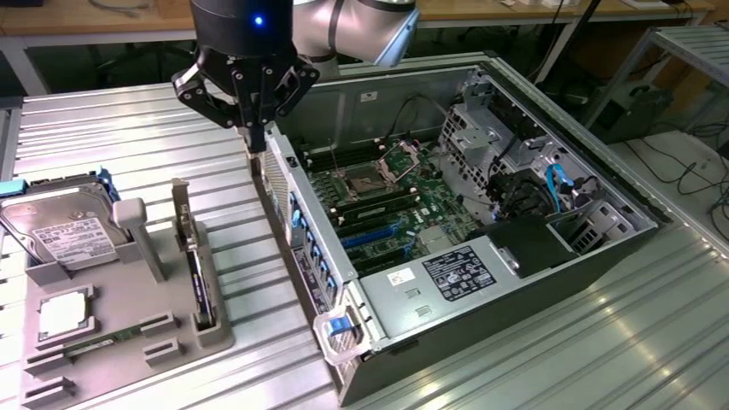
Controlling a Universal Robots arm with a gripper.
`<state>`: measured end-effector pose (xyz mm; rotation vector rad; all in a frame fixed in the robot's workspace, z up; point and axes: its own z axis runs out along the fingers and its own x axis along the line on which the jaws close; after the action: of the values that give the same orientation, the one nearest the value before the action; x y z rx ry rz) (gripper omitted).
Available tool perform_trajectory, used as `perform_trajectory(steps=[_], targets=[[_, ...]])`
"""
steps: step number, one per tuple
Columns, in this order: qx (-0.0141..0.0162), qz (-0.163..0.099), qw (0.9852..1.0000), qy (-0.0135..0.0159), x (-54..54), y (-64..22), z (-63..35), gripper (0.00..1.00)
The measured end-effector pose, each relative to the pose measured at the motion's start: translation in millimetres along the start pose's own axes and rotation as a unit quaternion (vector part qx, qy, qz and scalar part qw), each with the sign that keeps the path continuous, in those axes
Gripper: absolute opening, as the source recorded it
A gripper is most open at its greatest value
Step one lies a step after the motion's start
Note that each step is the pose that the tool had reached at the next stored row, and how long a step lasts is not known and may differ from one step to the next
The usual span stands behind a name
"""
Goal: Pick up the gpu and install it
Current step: 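Reach for the gpu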
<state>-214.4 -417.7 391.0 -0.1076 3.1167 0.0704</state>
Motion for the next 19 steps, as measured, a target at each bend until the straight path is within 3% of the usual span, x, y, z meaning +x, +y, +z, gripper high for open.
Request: perform_trajectory(steps=[19], targets=[[0.0, 0.0, 1.0, 0.0, 15.3, -10.6, -0.3, 0.11]])
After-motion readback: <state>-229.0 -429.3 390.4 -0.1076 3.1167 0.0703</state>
